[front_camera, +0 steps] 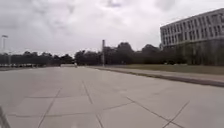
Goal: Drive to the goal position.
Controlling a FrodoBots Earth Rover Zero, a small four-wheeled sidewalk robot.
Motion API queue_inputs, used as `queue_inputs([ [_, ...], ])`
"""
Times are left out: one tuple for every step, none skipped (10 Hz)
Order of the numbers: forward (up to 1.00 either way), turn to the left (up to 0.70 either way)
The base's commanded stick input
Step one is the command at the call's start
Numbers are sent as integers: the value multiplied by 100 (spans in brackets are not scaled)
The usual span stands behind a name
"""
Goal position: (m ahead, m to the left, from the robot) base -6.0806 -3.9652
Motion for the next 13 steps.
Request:
queue_inputs([
  [0,0],
  [0,0],
  [0,0],
  [0,0],
  [0,0],
  [0,0],
  [0,-49],
  [0,-70],
  [0,-70],
  [0,-70],
  [0,-70],
  [0,-70],
  [0,-70],
])
